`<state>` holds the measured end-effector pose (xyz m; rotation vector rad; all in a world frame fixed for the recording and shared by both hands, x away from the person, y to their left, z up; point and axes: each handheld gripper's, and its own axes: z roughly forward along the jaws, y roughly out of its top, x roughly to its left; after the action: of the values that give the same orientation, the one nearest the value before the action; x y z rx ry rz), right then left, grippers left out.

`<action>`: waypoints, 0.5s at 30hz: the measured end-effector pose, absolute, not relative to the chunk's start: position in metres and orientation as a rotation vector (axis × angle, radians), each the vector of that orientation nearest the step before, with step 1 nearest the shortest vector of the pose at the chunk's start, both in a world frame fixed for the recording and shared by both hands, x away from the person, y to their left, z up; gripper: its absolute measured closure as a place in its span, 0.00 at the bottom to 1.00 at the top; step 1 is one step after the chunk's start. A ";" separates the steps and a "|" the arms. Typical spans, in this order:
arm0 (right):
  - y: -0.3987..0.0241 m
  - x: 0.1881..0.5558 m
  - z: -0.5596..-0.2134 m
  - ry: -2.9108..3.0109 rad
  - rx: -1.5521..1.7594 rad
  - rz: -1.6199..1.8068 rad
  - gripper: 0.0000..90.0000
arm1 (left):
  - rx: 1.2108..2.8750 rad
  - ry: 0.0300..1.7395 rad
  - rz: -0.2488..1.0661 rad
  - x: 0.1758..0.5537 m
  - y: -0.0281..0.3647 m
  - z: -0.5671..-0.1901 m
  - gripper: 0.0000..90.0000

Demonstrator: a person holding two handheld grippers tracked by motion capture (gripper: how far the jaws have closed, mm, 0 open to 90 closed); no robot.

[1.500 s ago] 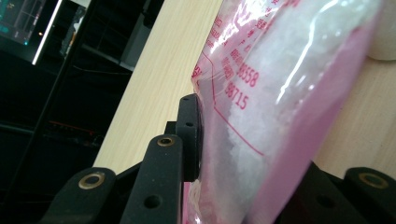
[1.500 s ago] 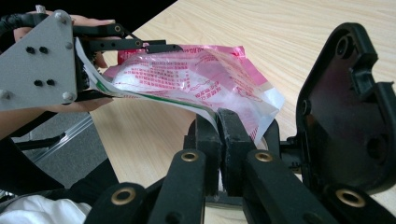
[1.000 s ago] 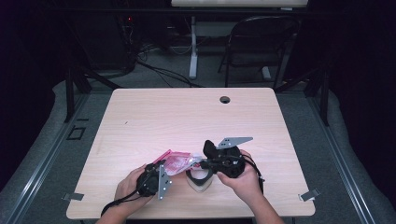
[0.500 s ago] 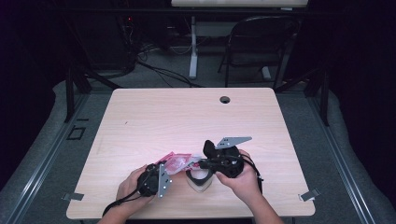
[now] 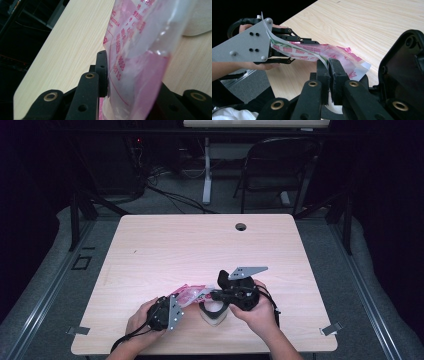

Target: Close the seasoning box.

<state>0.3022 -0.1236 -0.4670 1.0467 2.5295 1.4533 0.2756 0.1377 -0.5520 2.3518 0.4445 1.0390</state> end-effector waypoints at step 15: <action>-0.119 0.303 -0.464 2.520 1.016 1.492 0.90 | 2.321 0.496 0.918 0.281 0.145 -0.557 0.87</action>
<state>0.3026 -0.1188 -0.4642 1.0164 2.5198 1.4924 0.2814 0.1449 -0.5570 2.3213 0.4963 0.9185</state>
